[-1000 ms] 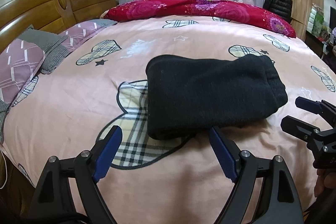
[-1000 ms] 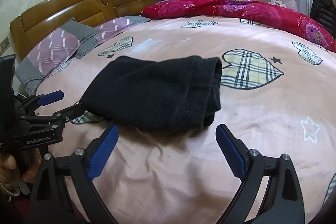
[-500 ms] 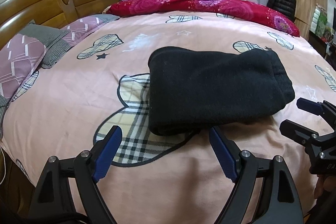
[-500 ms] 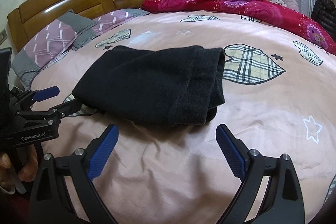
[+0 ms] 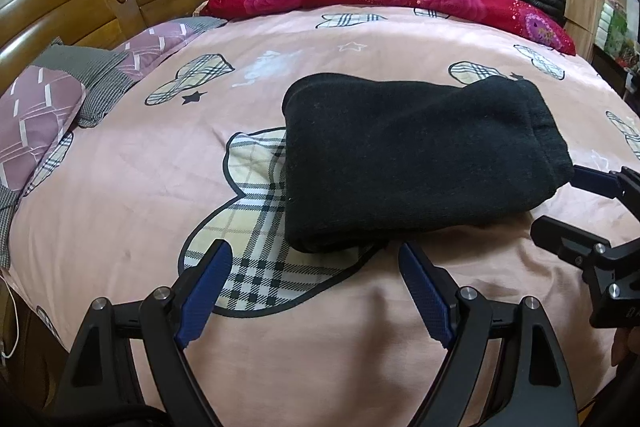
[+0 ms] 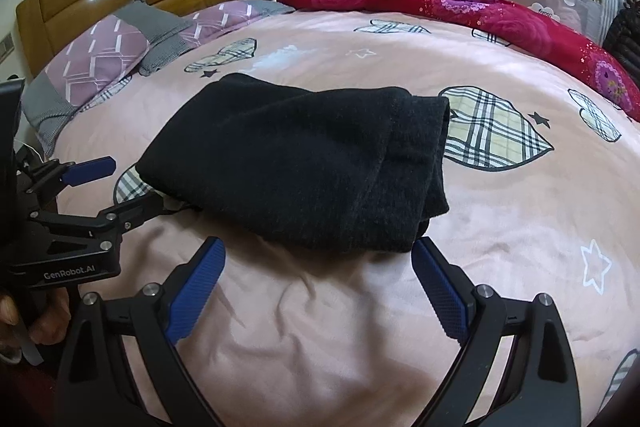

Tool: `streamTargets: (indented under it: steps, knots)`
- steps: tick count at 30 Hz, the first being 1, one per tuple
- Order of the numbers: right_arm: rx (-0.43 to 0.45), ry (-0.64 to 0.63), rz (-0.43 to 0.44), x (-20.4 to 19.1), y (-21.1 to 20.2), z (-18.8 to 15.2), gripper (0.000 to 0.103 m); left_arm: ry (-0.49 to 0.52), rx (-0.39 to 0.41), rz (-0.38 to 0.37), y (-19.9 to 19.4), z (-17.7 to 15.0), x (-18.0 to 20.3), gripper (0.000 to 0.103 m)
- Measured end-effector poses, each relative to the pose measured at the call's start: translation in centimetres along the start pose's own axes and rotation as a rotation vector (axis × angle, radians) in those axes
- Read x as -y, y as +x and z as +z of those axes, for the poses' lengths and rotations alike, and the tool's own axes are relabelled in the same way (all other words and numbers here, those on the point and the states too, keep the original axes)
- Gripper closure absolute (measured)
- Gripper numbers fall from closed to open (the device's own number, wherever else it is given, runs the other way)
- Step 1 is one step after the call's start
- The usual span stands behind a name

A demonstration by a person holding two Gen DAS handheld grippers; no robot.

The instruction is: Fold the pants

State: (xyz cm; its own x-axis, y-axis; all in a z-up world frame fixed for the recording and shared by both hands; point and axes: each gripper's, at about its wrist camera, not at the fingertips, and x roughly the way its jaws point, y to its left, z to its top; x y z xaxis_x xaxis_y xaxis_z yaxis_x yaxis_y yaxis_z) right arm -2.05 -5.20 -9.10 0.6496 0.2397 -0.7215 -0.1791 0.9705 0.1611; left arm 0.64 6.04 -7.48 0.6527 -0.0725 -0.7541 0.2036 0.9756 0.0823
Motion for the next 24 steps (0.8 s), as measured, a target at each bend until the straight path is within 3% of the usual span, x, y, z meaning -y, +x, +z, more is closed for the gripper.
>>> streamTargets:
  steps: [24]
  knots:
    - [-0.023,0.009,-0.035,0.54,0.71,0.57,0.007,-0.014,-0.002,-0.001,0.01,0.59,-0.07,0.017]
